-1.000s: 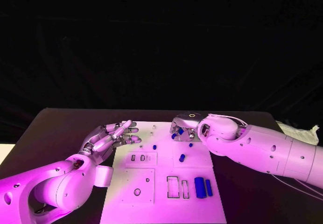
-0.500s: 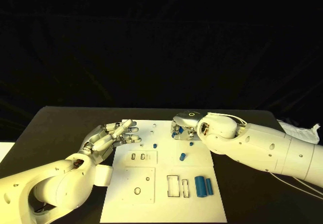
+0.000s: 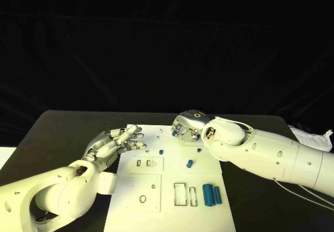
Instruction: Assemble the parts on the task board
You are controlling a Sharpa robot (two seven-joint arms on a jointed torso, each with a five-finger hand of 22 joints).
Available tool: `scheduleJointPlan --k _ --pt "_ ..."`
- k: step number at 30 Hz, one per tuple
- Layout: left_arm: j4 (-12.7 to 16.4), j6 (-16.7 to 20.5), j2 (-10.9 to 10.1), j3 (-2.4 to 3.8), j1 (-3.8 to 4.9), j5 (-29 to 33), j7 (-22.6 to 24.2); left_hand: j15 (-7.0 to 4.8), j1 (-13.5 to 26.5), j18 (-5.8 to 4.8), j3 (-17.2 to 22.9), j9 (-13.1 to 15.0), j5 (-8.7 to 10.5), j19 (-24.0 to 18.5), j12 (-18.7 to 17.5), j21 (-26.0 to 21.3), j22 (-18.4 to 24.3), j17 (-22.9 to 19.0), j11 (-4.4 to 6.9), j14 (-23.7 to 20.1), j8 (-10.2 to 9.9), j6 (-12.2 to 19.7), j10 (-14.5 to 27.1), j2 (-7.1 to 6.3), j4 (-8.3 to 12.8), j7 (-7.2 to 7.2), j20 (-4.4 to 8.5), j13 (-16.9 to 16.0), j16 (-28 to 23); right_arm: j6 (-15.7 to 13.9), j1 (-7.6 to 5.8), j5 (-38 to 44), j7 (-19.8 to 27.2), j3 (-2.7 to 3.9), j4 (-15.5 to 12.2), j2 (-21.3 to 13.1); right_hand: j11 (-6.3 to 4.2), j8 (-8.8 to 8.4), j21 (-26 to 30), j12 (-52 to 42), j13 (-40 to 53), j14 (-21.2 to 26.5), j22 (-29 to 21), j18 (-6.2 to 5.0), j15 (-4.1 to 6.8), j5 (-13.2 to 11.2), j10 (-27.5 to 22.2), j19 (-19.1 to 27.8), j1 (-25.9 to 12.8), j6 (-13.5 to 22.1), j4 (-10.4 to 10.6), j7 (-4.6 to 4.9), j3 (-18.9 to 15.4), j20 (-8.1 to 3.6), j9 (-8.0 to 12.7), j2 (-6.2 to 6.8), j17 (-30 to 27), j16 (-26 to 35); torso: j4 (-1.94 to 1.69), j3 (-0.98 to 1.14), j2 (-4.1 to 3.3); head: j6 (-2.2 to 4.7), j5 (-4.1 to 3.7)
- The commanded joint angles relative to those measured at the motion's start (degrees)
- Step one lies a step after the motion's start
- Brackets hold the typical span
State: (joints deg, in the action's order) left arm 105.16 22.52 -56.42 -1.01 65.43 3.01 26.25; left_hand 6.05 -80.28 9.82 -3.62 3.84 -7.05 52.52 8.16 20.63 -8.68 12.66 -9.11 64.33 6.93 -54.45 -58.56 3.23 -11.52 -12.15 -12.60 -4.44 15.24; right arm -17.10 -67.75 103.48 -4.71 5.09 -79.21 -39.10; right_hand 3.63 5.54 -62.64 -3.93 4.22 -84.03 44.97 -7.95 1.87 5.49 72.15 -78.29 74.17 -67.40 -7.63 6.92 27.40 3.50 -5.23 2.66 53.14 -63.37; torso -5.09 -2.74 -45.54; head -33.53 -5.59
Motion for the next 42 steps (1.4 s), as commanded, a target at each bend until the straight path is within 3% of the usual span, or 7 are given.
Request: scheduleJointPlan --k 1,8,12,17,24,42 --pt "0.19 -1.41 0.15 0.05 0.07 0.05 0.09 0.15 -0.78 0.68 0.09 -0.1 -0.24 0.58 -0.29 -0.3 0.09 0.08 -0.2 0.18 -0.39 -0.14 0.15 0.07 0.43 -0.22 0.01 0.07 -0.28 -4.57 -0.11 0.59 -0.5 0.06 0.94 1.12 -0.54 -0.25 -0.58 0.41 0.06 -1.39 0.29 0.54 0.05 0.53 0.66 0.23 1.32 0.08 0.34 0.08 0.85 0.06 -1.44 -0.94 0.15 -0.43 -0.07 -0.09 -0.11 0.22 -0.02" --pt "0.27 -1.5 0.3 0.05 0.07 0.05 0.02 0.15 -0.79 0.68 0.09 -0.1 -0.24 0.59 -0.31 -0.31 0.1 0.09 -0.2 0.18 -0.41 -0.14 0.15 0.07 0.44 -0.22 0.01 0.07 -0.29 -5.48 -0.36 0.54 -0.8 0.07 4.16 4.59 -0.42 -0.43 -0.92 0.46 -0.04 -1.32 0.62 0.56 -0.04 0.86 0.35 0.4 1.15 0.27 0.51 0.18 1.21 0.15 -1.55 -0.63 0.29 -0.63 -0.31 -0.09 -0.33 0.51 0.06" --pt "0.41 -1.5 0.29 0.05 0.08 0.05 -0.02 0.15 -0.79 0.68 0.09 -0.1 -0.24 0.59 -0.31 -0.31 0.1 0.09 -0.2 0.18 -0.41 -0.14 0.15 0.07 0.44 -0.22 0.01 0.07 -0.29 -5.51 -0.42 0.52 -0.89 0.06 6.3 6.51 -0.36 -0.54 -1.05 0.47 -0.08 -1.31 0.72 0.56 -0.09 0.84 0.18 0.5 1.02 0.38 0.63 0.24 1.31 0.19 -1.59 -0.46 0.42 -0.78 -0.73 -0.25 -0.56 0.47 -0.15" --pt "0.48 -1.52 0.31 0.05 0.1 0.05 -0.04 0.15 -0.89 0.68 0.12 -0.09 -0.25 0.61 -0.37 -0.34 0.13 0.17 -0.2 0.19 -0.46 -0.15 0.13 0.09 0.55 -0.22 0.0 0.08 -0.34 -5.26 -0.44 0.35 -0.81 0.06 7.91 7.95 -0.33 -0.58 -1.14 0.46 -0.1 -1.31 0.81 0.56 -0.12 0.82 0.11 0.54 0.94 0.42 0.71 0.26 1.36 0.21 -1.62 -0.38 0.56 -0.9 -0.94 -0.38 -0.74 0.49 -0.38" --pt "0.43 -1.57 0.51 0.06 0.11 0.05 -0.01 0.15 -0.89 0.68 0.12 -0.09 -0.25 0.61 -0.37 -0.34 0.13 0.17 -0.2 0.19 -0.46 -0.15 0.13 0.09 0.55 -0.22 0.0 0.08 -0.34 -4.49 -0.45 0.34 -1.46 0.05 9.43 9.22 -0.32 -0.59 -1.18 0.45 -0.1 -1.33 0.85 0.57 -0.13 0.82 0.09 0.56 0.91 0.43 0.75 0.27 1.4 0.22 -1.64 -0.38 0.73 -1.04 -1.0 -0.55 -1.08 0.64 -0.6" --pt "0.48 -1.62 0.55 0.06 0.12 0.05 -0.11 0.15 -0.89 0.68 0.12 -0.09 -0.25 0.61 -0.37 -0.34 0.13 0.17 -0.2 0.19 -0.46 -0.15 0.13 0.09 0.55 -0.22 0.0 0.08 -0.34 -0.87 -0.46 1.07 -3.52 0.02 11.07 10.34 -0.14 -1.02 -1.47 0.5 -0.24 -1.12 0.89 0.5 -0.32 0.15 -0.66 1.1 0.11 0.9 1.62 0.35 1.38 0.44 -1.86 0.26 0.51 -1.11 -1.09 -0.56 -1.22 0.41 -0.63"
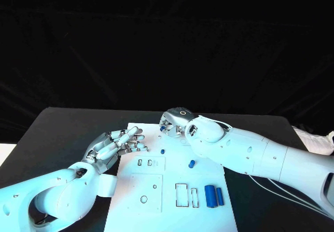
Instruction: Assemble the parts on the task board
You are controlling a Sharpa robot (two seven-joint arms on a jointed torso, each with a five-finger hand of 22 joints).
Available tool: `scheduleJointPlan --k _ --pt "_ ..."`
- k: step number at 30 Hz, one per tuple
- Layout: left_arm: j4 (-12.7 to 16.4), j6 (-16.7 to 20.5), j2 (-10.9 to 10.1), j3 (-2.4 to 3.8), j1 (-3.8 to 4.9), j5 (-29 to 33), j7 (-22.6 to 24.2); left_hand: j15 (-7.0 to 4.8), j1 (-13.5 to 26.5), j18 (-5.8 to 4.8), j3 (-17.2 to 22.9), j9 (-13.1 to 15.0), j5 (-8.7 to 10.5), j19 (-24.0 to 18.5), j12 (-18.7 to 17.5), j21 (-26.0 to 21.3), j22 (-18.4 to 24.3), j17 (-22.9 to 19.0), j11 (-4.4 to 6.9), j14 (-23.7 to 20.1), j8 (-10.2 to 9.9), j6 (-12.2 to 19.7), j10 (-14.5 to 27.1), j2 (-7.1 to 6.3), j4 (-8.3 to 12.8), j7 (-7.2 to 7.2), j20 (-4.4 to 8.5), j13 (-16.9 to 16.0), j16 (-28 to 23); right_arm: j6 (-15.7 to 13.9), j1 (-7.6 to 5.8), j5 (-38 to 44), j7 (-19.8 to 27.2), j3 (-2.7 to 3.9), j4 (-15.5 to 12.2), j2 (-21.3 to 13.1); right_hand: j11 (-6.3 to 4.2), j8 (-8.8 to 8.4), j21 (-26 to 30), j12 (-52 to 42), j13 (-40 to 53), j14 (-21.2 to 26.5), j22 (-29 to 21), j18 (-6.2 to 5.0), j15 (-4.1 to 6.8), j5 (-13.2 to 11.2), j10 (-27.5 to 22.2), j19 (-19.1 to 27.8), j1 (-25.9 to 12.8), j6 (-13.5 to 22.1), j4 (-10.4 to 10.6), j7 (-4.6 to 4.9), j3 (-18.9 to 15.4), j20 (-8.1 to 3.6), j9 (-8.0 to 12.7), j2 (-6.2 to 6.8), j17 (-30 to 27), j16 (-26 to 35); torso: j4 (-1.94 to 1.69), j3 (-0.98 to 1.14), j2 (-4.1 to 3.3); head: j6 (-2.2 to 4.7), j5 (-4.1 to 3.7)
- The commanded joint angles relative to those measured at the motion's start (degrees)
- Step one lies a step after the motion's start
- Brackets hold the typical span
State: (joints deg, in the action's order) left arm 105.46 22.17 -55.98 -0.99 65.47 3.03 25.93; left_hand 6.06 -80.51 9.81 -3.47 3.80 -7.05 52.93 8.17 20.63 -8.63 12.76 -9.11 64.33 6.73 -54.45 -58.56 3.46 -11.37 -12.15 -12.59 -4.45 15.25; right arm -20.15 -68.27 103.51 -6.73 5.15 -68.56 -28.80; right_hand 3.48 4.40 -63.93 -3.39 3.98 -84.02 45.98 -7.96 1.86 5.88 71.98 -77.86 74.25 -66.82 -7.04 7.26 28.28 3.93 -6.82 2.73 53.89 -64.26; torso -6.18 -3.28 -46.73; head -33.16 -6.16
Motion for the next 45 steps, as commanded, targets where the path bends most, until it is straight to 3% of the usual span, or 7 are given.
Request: scheduleJointPlan --k 1,7,17,23,30,35,45 --pt "0.17 -1.28 0.11 0.05 0.08 0.03 0.2 0.15 -0.66 0.69 -0.03 -0.06 -0.25 0.2 -0.37 -0.34 0.09 0.06 -0.2 0.19 -0.26 -0.15 0.13 -0.14 0.4 -0.22 -0.01 0.09 -0.35 2.06 0.07 1.07 -1.56 -0.04 0.49 0.07 0.15 -0.17 0.12 0.02 -0.1 -0.94 -0.64 0.42 -0.44 -0.36 -1.08 0.97 -0.17 0.76 1.21 0.15 0.53 0.09 -0.22 0.4 -0.81 0.2 0.02 0.01 -0.05 0.09 -0.04" --pt "0.15 -1.31 0.11 0.05 0.08 0.03 0.16 0.15 -0.66 0.69 -0.03 -0.06 -0.25 0.2 -0.37 -0.34 0.09 0.06 -0.2 0.19 -0.26 -0.15 0.13 -0.14 0.4 -0.22 -0.01 0.09 -0.35 -0.89 0.06 0.99 -1.47 -0.05 0.13 -0.17 2.98 -0.92 9.51 0.04 -0.44 3.14 -14.59 -1.72 -2.64 -2.84 -11.92 7.55 -2.75 10.57 3.38 2.91 -2.7 1.98 1.92 5.28 -13.83 11.17 -0.02 -0.01 -0.1 0.22 -0.05" --pt "0.04 -1.32 -0.21 0.05 0.09 0.03 0.1 0.16 -0.72 0.69 -0.02 -0.05 -0.24 0.22 -0.46 -0.4 0.14 0.17 -0.2 0.18 -0.33 -0.19 0.09 -0.1 0.5 -0.22 -0.01 0.11 -0.44 -3.72 0.08 -0.76 -1.36 0.0 -5.44 -4.73 3.24 -0.53 11.4 -0.66 0.14 2.33 -16.71 -2.15 -2.87 -2.14 -13.74 7.7 0.62 11.64 6.22 3.2 -7.98 2.58 2.08 5.03 -15.85 13.53 0.25 0.07 -0.15 0.65 -0.08" --pt "0.06 -1.56 -0.23 0.04 0.09 0.11 0.0 0.16 -0.72 0.69 -0.02 -0.05 -0.24 0.22 -0.46 -0.4 0.14 0.17 -0.2 0.18 -0.33 -0.19 0.09 -0.1 0.5 -0.22 -0.01 0.11 -0.44 -3.57 -0.02 -7.69 -2.85 0.66 -12.82 -13.57 1.35 -0.45 1.09 -5.27 2.54 -1.33 -1.7 0.18 -1.57 -0.38 -2.53 1.5 0.34 9.94 8.39 2.39 -7.78 1.62 1.8 4.22 -3.31 2.91 0.72 0.0 0.18 1.0 -0.28" --pt "0.14 -1.85 -0.34 0.04 0.09 0.13 0.37 0.17 -0.82 0.69 0.01 -0.05 -0.25 0.23 -0.55 -0.46 0.19 0.27 -0.2 0.16 -0.41 -0.21 0.07 -0.06 0.62 -0.2 -0.02 0.12 -0.53 2.14 -0.22 -14.47 -7.05 1.37 -17.5 -20.53 -1.19 -0.8 -10.28 -14.33 9.59 -3.27 15.17 2.93 0.48 3.68 8.48 -4.23 -3.09 11.61 12.06 0.42 -11.61 -0.49 2.26 6.68 8.38 -7.08 1.43 0.04 0.37 1.52 -0.39" --pt "0.11 -1.96 -0.35 0.04 0.08 0.13 0.44 0.17 -0.82 0.69 0.01 -0.05 -0.25 0.23 -0.55 -0.46 0.19 0.27 -0.2 0.16 -0.41 -0.21 0.07 -0.06 0.62 -0.2 -0.02 0.12 -0.53 5.12 -0.22 -15.8 -8.89 1.5 -17.3 -22.01 -0.53 -0.81 -14.6 -33.67 33.3 -2.73 20.77 3.59 0.7 4.43 -0.61 -4.13 0.7 11.7 17.55 0.48 -17.8 -0.19 2.01 6.24 14.35 -12.67 1.54 0.18 0.34 1.24 -0.34" --pt "-0.01 -1.91 -0.32 0.05 0.08 0.14 0.66 0.16 -0.91 0.69 0.06 -0.04 -0.26 0.25 -0.59 -0.49 0.22 0.35 -0.19 0.17 -0.45 -0.27 0.01 -0.01 0.72 -0.18 -0.02 0.13 -0.58 6.78 0.25 -16.2 -9.0 1.55 -14.97 -21.15 -1.05 -0.24 -16.5 -46.51 47.44 -3.3 23.95 4.08 0.18 4.4 1.72 -4.74 1.62 10.27 19.8 0.34 -19.13 -0.1 1.47 5.93 19.05 -15.9 1.39 0.06 0.28 0.79 -0.44"
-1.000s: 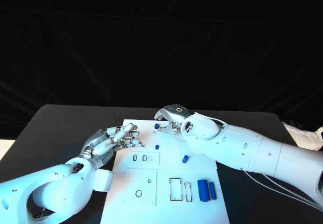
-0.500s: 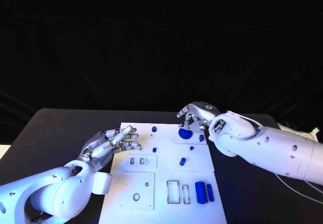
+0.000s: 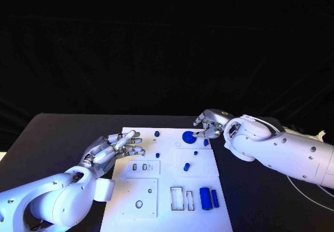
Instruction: Assemble the parts on the task board
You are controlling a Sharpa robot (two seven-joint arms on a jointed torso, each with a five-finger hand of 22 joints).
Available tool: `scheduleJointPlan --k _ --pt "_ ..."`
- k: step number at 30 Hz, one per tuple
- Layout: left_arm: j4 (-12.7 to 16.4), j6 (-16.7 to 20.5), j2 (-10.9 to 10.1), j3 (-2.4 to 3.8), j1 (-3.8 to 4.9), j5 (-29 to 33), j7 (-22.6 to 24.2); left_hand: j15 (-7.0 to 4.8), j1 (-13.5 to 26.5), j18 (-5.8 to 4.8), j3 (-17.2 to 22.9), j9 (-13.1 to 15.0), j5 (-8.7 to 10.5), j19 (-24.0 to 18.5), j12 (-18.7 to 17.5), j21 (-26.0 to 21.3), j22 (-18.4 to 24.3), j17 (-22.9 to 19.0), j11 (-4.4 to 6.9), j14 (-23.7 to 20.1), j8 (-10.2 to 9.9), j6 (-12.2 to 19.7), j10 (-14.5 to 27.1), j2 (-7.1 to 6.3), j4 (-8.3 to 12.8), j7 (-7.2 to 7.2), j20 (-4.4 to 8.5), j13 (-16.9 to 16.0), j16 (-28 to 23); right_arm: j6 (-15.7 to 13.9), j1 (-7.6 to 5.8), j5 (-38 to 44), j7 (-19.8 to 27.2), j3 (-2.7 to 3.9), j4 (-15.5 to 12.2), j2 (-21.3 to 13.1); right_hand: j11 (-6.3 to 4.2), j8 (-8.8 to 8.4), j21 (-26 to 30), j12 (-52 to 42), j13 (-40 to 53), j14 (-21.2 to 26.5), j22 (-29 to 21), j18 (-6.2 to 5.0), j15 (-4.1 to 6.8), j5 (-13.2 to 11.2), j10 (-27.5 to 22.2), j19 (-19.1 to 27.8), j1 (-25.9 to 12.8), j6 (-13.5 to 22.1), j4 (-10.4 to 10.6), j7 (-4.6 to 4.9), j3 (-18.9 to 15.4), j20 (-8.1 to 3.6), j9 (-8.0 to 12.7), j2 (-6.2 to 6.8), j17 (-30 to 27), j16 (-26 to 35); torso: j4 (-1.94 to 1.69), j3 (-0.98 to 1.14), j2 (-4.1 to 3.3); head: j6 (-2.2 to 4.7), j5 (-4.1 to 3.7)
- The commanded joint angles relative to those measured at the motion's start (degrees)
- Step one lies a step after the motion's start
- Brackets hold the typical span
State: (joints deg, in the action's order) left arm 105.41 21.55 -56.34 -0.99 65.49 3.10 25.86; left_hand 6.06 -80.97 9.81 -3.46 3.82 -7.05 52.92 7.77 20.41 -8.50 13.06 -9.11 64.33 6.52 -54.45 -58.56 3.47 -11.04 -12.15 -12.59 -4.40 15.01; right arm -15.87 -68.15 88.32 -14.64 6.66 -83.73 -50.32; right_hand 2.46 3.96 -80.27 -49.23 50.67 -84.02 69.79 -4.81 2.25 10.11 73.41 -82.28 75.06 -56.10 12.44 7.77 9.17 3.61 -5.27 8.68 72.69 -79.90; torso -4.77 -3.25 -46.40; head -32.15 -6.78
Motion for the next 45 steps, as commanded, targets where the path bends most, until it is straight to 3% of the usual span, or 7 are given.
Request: scheduleJointPlan --k 1,8,11,17,34,39,45 --pt "0.01 -1.31 0.06 0.04 0.06 0.07 0.73 0.16 -0.45 0.69 0.05 -0.05 -0.26 0.26 -0.19 -0.27 0.09 0.05 -0.19 0.17 -0.24 -0.27 0.01 -0.02 0.39 -0.18 -0.01 0.08 -0.34 2.59 0.19 -0.97 -1.04 0.04 0.3 0.55 -0.04 0.21 -0.24 -1.34 1.48 -3.34 0.27 0.96 -0.21 0.2 0.46 -0.33 0.87 -0.49 0.38 -0.18 -0.09 0.23 -0.1 0.0 0.58 -0.47 -0.03 0.05 -0.03 -0.31 0.16" --pt "0.02 -1.41 0.09 0.04 0.06 0.07 0.73 0.15 -0.53 0.7 0.1 -0.04 -0.27 0.28 -0.23 -0.3 0.12 0.13 -0.17 0.19 -0.27 -0.33 -0.06 0.04 0.48 -0.16 -0.01 0.08 -0.39 3.55 0.67 -0.92 -0.85 0.04 1.05 1.85 -0.07 0.31 -0.71 -4.57 5.0 -3.53 1.04 1.08 -0.21 0.14 1.32 -0.5 1.28 -0.85 0.59 -0.22 -0.35 0.25 -0.26 -0.25 2.05 -1.45 -0.01 -0.09 -0.08 -0.69 -0.06" --pt "-0.01 -1.42 0.09 0.04 0.06 0.07 0.7 0.15 -0.53 0.7 0.1 -0.04 -0.27 0.28 -0.23 -0.3 0.12 0.13 -0.17 0.19 -0.27 -0.33 -0.06 0.04 0.48 -0.16 -0.01 0.08 -0.39 3.64 0.84 -0.9 -0.78 0.04 1.24 2.38 -0.08 0.35 -0.86 -6.13 6.62 -3.64 1.28 1.12 -0.21 0.15 1.81 -0.54 1.48 -0.99 0.58 -0.24 -0.43 0.26 -0.33 -0.33 2.8 -1.93 -0.02 0.01 -0.09 -0.88 0.21" --pt "-0.04 -1.53 0.12 0.04 0.06 0.07 0.63 0.15 -0.53 0.7 0.1 -0.04 -0.27 0.28 -0.23 -0.3 0.12 0.13 -0.17 0.19 -0.27 -0.33 -0.06 0.04 0.48 -0.16 -0.01 0.08 -0.39 3.74 1.02 -0.43 -0.95 0.03 1.63 3.15 -0.08 0.36 -0.99 -7.46 8.05 -3.69 1.49 1.15 -0.22 0.26 2.18 -0.57 1.77 -1.1 0.49 -0.23 -0.41 0.27 -0.38 -0.54 3.29 -2.24 -0.12 -0.09 -0.07 -1.04 0.09" --pt "-0.16 -1.64 0.14 0.04 0.06 0.07 0.49 0.14 -0.62 0.7 0.14 -0.04 -0.27 0.31 -0.29 -0.34 0.15 0.22 -0.16 0.21 -0.33 -0.38 -0.12 0.09 0.58 -0.16 -0.01 0.09 -0.45 5.05 1.34 0.67 -2.53 0.02 2.64 4.28 -0.1 0.58 -1.28 -12.39 13.19 -3.81 1.9 1.19 -0.25 0.98 3.68 -0.54 2.61 -1.92 -0.11 -0.26 0.02 0.32 -0.63 -1.68 4.74 -3.17 -0.05 -0.01 -0.14 -1.27 0.37" --pt "-0.2 -1.68 0.14 0.04 0.06 0.07 0.42 0.14 -0.62 0.7 0.14 -0.04 -0.27 0.31 -0.29 -0.34 0.15 0.22 -0.16 0.21 -0.33 -0.38 -0.12 0.09 0.58 -0.16 -0.01 0.09 -0.45 4.82 1.36 1.67 -2.81 0.02 2.77 4.25 -0.04 0.38 -1.33 -12.35 13.36 -3.87 1.97 1.2 -0.28 0.81 3.39 -0.52 2.69 -1.7 -0.43 -0.21 -0.2 0.34 -0.6 -1.2 5.22 -3.45 0.0 0.01 -0.16 -1.31 0.31" --pt "-0.23 -1.69 0.13 0.04 0.06 0.07 0.39 0.14 -0.62 0.7 0.14 -0.04 -0.27 0.31 -0.29 -0.34 0.15 0.22 -0.16 0.21 -0.33 -0.38 -0.12 0.09 0.58 -0.16 -0.01 0.09 -0.45 4.32 1.37 3.05 -2.8 0.02 2.76 4.16 0.22 -0.13 -1.45 -12.11 13.62 -3.97 2.16 1.23 -0.52 0.08 2.77 -0.48 2.09 -0.59 -0.23 0.03 -1.31 0.53 -0.42 0.35 6.24 -4.03 -0.01 0.02 -0.15 -1.3 0.24"
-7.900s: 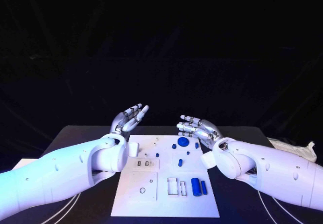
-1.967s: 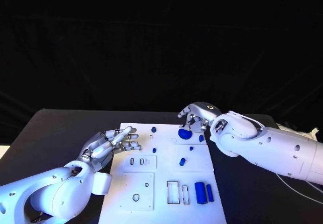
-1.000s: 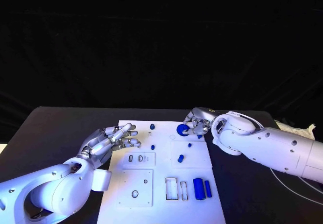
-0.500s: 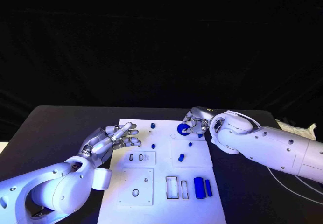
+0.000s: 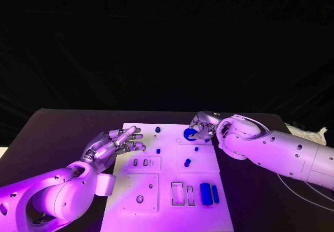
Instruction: Assemble the parts on the task board
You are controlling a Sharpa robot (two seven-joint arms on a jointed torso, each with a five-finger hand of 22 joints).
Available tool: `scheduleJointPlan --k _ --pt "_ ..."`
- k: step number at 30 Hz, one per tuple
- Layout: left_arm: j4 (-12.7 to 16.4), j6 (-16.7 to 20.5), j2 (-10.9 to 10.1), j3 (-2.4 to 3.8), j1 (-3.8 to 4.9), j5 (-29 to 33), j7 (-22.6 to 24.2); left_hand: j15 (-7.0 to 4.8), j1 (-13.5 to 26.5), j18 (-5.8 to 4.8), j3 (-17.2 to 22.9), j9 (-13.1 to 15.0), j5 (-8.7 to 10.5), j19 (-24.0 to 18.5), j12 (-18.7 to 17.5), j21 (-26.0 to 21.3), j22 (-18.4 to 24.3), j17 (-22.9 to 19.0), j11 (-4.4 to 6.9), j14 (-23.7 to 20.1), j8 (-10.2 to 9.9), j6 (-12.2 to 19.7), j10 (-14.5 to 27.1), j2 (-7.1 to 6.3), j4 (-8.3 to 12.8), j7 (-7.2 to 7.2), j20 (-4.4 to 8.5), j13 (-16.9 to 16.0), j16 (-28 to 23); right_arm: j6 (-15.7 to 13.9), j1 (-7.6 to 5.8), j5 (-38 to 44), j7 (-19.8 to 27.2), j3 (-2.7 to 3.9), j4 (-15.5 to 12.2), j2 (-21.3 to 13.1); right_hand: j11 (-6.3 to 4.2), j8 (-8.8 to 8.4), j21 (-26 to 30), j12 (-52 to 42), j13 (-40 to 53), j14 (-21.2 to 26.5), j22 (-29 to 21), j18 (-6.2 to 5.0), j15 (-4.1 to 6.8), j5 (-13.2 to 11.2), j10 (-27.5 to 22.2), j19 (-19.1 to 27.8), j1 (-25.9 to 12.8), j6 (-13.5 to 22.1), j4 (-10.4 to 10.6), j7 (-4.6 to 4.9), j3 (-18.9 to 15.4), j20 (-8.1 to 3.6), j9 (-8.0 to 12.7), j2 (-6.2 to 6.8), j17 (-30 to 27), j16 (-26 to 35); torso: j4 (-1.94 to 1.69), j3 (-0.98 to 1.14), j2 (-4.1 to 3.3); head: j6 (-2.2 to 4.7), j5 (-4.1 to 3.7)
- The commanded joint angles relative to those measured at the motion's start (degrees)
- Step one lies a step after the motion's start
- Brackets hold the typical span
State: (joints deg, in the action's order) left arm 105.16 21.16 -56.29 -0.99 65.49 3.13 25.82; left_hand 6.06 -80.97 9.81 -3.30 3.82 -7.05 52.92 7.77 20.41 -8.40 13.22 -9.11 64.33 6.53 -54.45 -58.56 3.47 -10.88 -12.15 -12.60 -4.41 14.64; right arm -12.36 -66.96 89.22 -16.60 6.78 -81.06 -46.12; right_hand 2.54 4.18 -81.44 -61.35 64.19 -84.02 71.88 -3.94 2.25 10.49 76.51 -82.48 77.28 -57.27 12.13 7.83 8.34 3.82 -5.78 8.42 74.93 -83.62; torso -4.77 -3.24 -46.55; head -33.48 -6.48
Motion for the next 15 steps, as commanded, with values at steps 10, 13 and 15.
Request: scheduleJointPlan --k 10,13,15 --pt "-0.01 -1.31 0.06 0.04 0.06 0.04 0.4 0.14 -0.62 0.7 -0.02 -0.04 -0.27 0.31 -0.29 -0.34 0.05 0.06 -0.16 0.21 -0.34 -0.38 -0.12 0.1 0.42 -0.16 0.0 0.09 -0.08 0.28 0.25 2.81 -0.36 -0.11 -0.29 -0.24 0.19 -0.28 -0.35 -0.22 0.46 -4.02 0.2 0.38 -0.59 -0.09 -0.34 -0.29 0.08 0.73 0.14 0.0 -0.7 0.39 0.08 0.96 4.42 -0.54 -0.05 -0.02 -0.01 -0.06 -0.24" --pt "-0.02 -1.3 0.03 0.04 0.06 0.04 0.4 0.14 -0.62 0.7 -0.02 -0.04 -0.27 0.31 -0.29 -0.34 0.05 0.06 -0.16 0.21 -0.34 -0.38 -0.12 0.1 0.42 -0.16 0.0 0.09 -0.08 0.3 0.31 2.87 -0.23 -0.11 -0.41 -0.32 0.13 0.01 -0.38 -0.36 0.68 -4.01 0.25 0.38 -0.57 0.08 -0.31 -0.29 0.37 0.32 0.12 -0.09 -0.58 0.41 -0.05 0.75 4.45 -0.57 -0.02 -0.04 -0.01 -0.02 -0.21" --pt "-0.02 -1.31 0.03 0.04 0.06 0.04 0.4 0.14 -0.62 0.7 -0.02 -0.04 -0.27 0.31 -0.29 -0.34 0.05 0.06 -0.16 0.21 -0.34 -0.38 -0.12 0.1 0.42 -0.16 0.0 0.09 -0.08 0.29 0.35 2.88 -0.16 -0.1 -0.44 -0.34 0.09 0.16 -0.39 -0.48 0.83 -4.0 0.26 0.37 -0.54 0.16 -0.26 -0.28 0.51 0.09 0.09 -0.14 -0.51 0.4 -0.12 0.62 4.45 -0.56 -0.02 -0.04 -0.01 -0.02 -0.21"
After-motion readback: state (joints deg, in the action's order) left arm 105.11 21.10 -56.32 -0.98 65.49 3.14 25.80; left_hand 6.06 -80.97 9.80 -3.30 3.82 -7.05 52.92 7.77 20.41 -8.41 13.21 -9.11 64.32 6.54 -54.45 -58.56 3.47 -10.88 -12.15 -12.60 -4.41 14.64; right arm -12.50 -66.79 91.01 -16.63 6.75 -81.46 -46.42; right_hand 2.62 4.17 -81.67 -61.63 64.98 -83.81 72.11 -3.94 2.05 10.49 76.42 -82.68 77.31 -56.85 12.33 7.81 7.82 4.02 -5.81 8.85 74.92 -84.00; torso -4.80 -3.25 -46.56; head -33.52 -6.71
